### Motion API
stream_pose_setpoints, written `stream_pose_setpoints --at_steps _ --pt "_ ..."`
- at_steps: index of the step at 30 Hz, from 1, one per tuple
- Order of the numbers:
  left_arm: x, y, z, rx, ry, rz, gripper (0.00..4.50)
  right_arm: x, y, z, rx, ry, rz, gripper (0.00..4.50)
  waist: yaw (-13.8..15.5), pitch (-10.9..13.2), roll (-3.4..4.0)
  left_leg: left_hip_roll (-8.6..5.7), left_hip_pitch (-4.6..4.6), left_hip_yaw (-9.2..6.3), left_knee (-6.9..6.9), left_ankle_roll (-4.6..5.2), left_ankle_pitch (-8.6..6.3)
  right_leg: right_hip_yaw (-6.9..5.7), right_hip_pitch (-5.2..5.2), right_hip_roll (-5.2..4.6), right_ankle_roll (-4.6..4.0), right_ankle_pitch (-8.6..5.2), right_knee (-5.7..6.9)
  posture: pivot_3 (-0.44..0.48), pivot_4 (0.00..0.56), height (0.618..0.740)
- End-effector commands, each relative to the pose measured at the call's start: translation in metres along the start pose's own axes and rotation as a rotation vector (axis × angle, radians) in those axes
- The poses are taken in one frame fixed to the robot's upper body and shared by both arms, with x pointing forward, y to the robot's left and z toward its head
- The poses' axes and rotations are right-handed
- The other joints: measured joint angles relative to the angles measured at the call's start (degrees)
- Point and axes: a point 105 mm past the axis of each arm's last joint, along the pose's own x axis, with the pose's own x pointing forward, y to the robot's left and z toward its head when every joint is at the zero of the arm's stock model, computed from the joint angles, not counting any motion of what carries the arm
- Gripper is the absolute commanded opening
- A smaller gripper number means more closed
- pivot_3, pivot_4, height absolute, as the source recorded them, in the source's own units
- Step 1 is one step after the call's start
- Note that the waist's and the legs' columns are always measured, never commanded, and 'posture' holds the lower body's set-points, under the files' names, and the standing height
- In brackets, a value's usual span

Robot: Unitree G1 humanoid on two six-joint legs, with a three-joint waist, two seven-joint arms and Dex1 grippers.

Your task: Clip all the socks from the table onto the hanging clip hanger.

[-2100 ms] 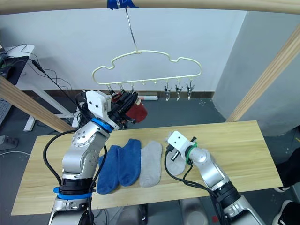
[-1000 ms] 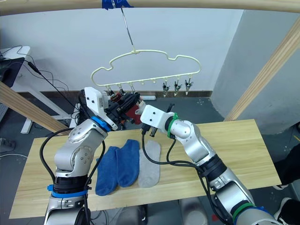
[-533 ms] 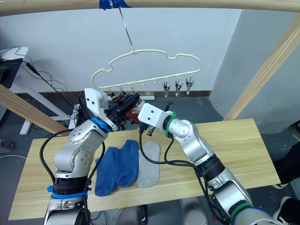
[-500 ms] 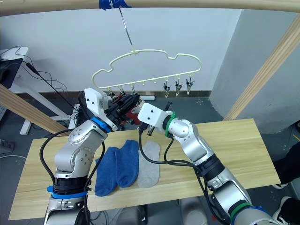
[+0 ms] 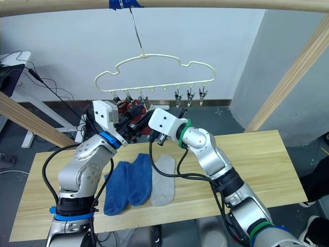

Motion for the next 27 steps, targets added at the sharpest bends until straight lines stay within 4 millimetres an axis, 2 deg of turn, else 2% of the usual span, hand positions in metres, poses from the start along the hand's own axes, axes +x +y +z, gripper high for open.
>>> stream_pose_setpoints --at_steps 1,4,10,14,18,25,27 --pt "-0.003 -0.004 0.010 0.044 -0.035 -0.012 2.94 0.000 -0.003 0.014 0.022 -0.054 -0.002 0.00 0.00 0.00 0.00 0.00 0.00 0.00 0.00 0.00 0.00 0.00 0.00 0.00 0.00 0.00 0.00 -0.240 0.296 0.740" --pt "-0.004 -0.005 0.009 0.052 -0.034 -0.010 2.97 0.000 0.001 0.012 0.055 -0.050 0.007 0.71 0.00 0.00 0.00 0.00 0.00 0.00 -0.01 0.00 0.00 0.00 0.00 0.00 0.00 0.00 0.00 -0.237 0.297 0.740" --pt "-0.006 -0.003 0.009 0.081 -0.039 -0.002 2.97 -0.007 0.006 0.003 0.034 -0.013 0.028 2.85 0.04 0.00 0.00 0.00 0.00 0.00 0.00 0.00 0.00 0.00 0.00 0.00 0.00 0.00 0.00 -0.235 0.294 0.740" --pt "-0.009 -0.003 0.009 0.130 -0.044 -0.010 2.97 -0.022 0.006 -0.004 0.039 0.012 0.031 2.85 0.06 0.00 0.00 0.00 0.00 -0.01 -0.02 0.00 0.00 -0.01 0.00 0.00 0.00 0.00 -0.01 -0.232 0.291 0.740" --pt "-0.015 -0.001 0.007 0.197 -0.026 -0.024 2.97 -0.045 0.007 -0.011 0.073 0.045 0.030 2.85 0.10 0.00 0.00 0.00 0.00 0.00 -0.04 0.00 0.00 0.00 -0.01 0.00 0.00 0.00 -0.02 -0.228 0.289 0.740" --pt "-0.038 -0.010 0.006 0.333 0.062 -0.210 2.97 -0.091 0.000 -0.017 0.211 0.102 -0.050 2.85 0.21 0.00 0.00 0.01 0.01 0.00 -0.06 0.00 0.00 0.02 -0.02 0.01 0.01 -0.01 -0.01 -0.229 0.291 0.740" --pt "-0.046 -0.015 0.007 0.343 0.088 -0.271 2.97 -0.099 -0.010 -0.012 0.251 0.084 -0.117 2.85 0.20 0.00 0.00 0.01 0.01 0.00 -0.06 0.00 0.00 0.02 -0.02 0.01 0.01 -0.01 0.00 -0.227 0.290 0.740"
